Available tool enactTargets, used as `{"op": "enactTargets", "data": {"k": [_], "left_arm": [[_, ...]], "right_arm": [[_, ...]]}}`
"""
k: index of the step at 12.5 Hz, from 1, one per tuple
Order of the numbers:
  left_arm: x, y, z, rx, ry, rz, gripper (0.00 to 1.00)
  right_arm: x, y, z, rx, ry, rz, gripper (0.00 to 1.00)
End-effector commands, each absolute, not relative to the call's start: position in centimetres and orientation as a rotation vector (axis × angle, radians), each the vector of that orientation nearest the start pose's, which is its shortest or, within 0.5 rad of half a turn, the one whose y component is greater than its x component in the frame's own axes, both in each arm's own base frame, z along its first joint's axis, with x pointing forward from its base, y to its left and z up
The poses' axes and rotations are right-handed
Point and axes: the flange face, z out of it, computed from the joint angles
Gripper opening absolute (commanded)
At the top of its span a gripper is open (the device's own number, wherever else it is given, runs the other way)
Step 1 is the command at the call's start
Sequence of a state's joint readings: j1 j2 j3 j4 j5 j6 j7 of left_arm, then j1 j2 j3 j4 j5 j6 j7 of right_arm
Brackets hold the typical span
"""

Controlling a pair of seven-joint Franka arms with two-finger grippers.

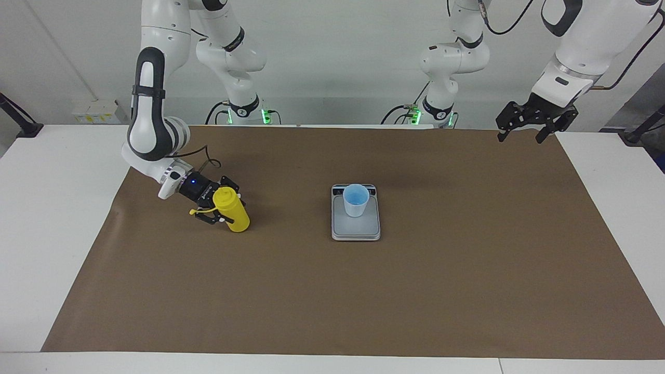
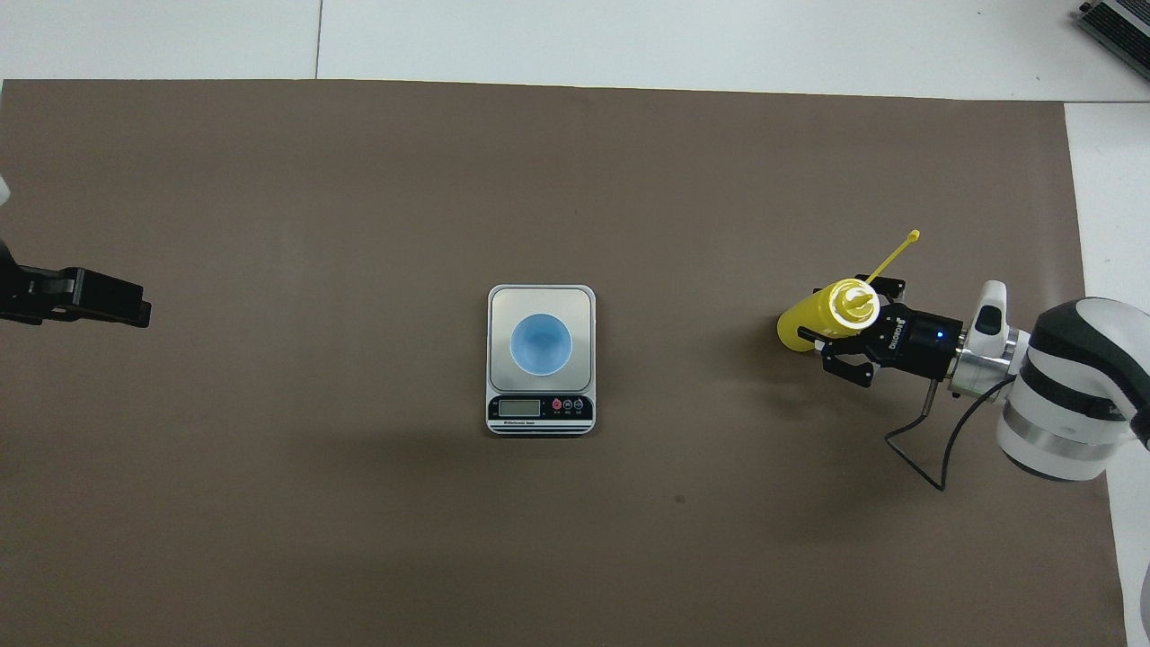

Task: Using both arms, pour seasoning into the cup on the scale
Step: 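Grasp the yellow bottle with the right gripper and lift it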

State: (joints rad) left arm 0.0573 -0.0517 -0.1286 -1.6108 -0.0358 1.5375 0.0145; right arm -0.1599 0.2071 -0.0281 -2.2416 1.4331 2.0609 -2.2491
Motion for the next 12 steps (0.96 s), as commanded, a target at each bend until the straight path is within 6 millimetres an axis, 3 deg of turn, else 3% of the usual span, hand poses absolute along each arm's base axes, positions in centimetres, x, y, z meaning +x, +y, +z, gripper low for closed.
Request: {"op": "enactTargets", "data": {"k": [1,5,7,9,12], "left_arm": [[52.5,-4.6,63.2,-3.173,0.145,0.039,1.0],[52.5,-4.3,63.3,-3.174,0.13,0.034,1.0],[52.5,-4.2,63.3,-3.174,0.123,0.041,1.0],[52.5,-4.1,63.3,-3.175,0.12,0.039,1.0],[52.5,-4.1,63.2,-3.175,0.118,0.041,1.0]], "right_arm": [[55.0,-4.6,30.6,-1.954,-1.106,-1.133,0.12],[58.4,-2.9,37.0,-2.001,-1.228,-0.991,0.12],[60.1,-0.4,40.5,-2.05,-1.294,-0.909,0.12],[60.9,2.1,42.7,-2.104,-1.307,-0.839,0.13],[61.6,6.8,44.5,-2.249,-1.32,-0.783,0.16]]}}
